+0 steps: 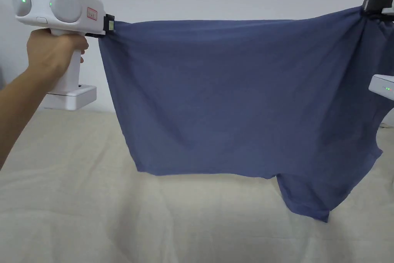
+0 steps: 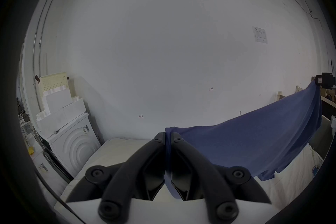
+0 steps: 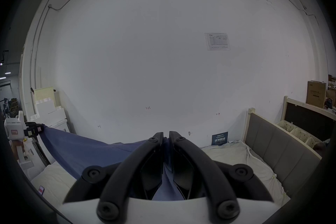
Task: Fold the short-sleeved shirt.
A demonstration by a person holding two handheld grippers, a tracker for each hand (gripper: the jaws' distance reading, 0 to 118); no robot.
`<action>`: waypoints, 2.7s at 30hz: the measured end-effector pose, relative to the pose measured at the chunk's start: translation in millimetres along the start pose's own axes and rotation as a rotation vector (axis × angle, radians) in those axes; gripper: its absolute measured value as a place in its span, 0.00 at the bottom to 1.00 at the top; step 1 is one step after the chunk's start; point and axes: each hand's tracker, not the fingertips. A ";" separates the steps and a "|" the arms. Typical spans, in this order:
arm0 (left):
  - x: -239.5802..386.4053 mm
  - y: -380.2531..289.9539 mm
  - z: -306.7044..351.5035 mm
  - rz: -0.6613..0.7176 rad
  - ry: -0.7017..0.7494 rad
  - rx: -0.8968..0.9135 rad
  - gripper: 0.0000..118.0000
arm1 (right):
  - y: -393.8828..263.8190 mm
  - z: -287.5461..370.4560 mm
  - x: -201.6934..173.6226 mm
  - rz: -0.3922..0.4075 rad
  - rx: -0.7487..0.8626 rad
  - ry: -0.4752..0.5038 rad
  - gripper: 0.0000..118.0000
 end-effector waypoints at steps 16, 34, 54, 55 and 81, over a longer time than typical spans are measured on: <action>18.2 -107.9 -46.3 -0.015 -0.018 -0.169 0.02 | -117.2 -25.2 12.8 -0.057 -0.154 -0.001 0.04; 18.8 -276.4 13.1 0.032 -0.065 -0.373 0.02 | -268.9 57.6 13.5 -0.132 -0.360 0.039 0.04; -5.9 -449.5 179.0 0.034 -0.103 -0.529 0.02 | -417.2 262.7 15.8 -0.237 -0.532 0.073 0.04; -7.3 -455.1 184.8 0.026 -0.101 -0.540 0.02 | -421.5 271.1 15.7 -0.241 -0.541 0.071 0.04; -17.7 -543.0 265.5 0.023 -0.077 -0.714 0.02 | -509.5 360.9 10.5 -0.262 -0.777 -0.011 0.04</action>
